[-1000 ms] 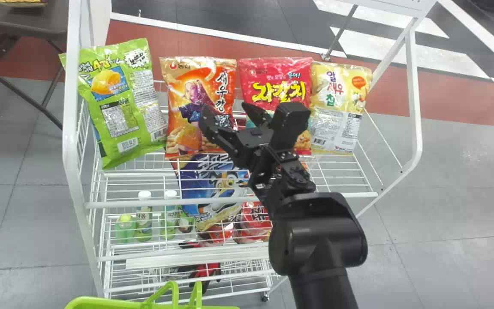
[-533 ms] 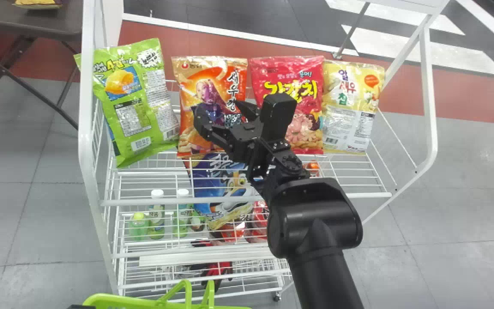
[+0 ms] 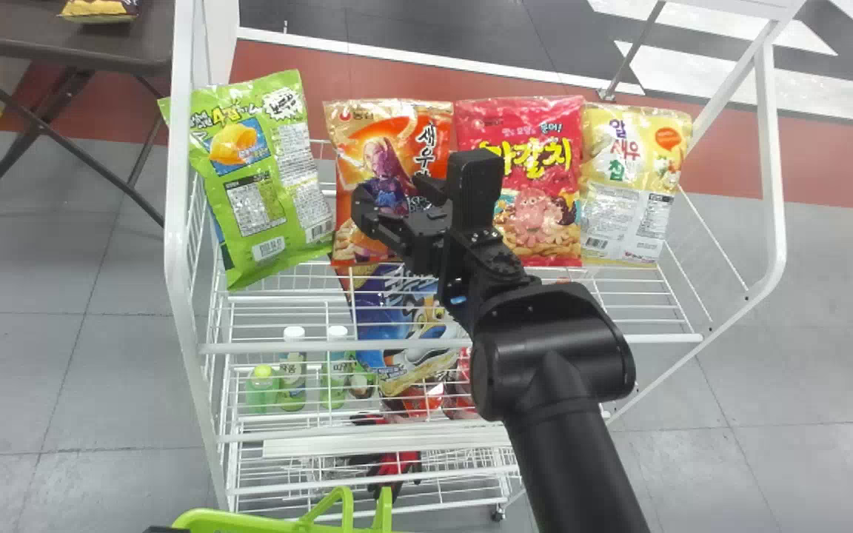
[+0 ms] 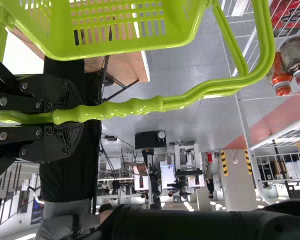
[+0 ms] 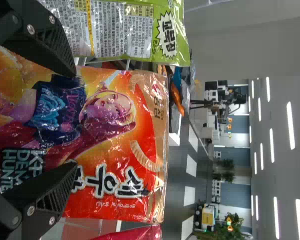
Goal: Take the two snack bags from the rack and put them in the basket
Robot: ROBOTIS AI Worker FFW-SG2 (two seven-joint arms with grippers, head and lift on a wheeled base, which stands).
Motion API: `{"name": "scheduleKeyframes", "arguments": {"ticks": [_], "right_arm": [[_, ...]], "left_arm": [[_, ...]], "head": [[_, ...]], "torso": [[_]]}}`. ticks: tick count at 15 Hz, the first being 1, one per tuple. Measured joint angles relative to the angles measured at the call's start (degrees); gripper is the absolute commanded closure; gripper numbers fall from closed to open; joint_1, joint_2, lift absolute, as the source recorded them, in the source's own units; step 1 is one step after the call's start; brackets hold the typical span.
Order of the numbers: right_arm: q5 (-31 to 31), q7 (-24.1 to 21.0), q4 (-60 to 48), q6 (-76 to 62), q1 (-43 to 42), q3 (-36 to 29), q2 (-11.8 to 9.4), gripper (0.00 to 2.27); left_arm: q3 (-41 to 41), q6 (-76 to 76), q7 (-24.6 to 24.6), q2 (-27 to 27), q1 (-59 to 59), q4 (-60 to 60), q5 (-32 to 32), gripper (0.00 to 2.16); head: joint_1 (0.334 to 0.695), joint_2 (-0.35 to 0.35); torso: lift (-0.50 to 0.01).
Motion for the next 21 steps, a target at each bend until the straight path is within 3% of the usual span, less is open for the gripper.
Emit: {"name": "scheduleKeyframes", "arguments": {"ticks": [1,2,7,15,21], "right_arm": [[-0.08,0.33,0.81,1.54,-0.89,-0.01,-0.16,1.98],[-0.33,0.61,1.13,2.49,-1.27,0.04,-0.31,2.22],[-0.86,0.71,-3.29,0.68,1.73,1.14,-0.48,2.25],[-1.83,-0.70,-14.77,0.97,8.92,0.07,-1.97,2.25],[-3.47,-0.15,-33.93,8.38,21.54,-1.31,-5.55,2.25]], "left_arm": [[0.07,-0.05,-0.09,0.02,0.02,0.00,0.00,1.50],[0.11,-0.08,-0.11,0.02,0.02,0.06,0.00,1.50],[0.32,-0.18,-0.37,-0.02,-0.13,0.18,-0.01,1.50],[0.27,-0.10,-0.64,0.12,0.07,-0.66,0.00,1.50],[0.10,-0.90,-0.39,-0.03,-0.37,-0.95,0.26,1.50]], "head": [[0.695,-0.274],[0.695,-0.274],[0.695,-0.257],[0.695,-0.300],[0.695,-0.350]], "torso": [[-0.008],[-0.008],[-0.008],[-0.008],[-0.008]]}}
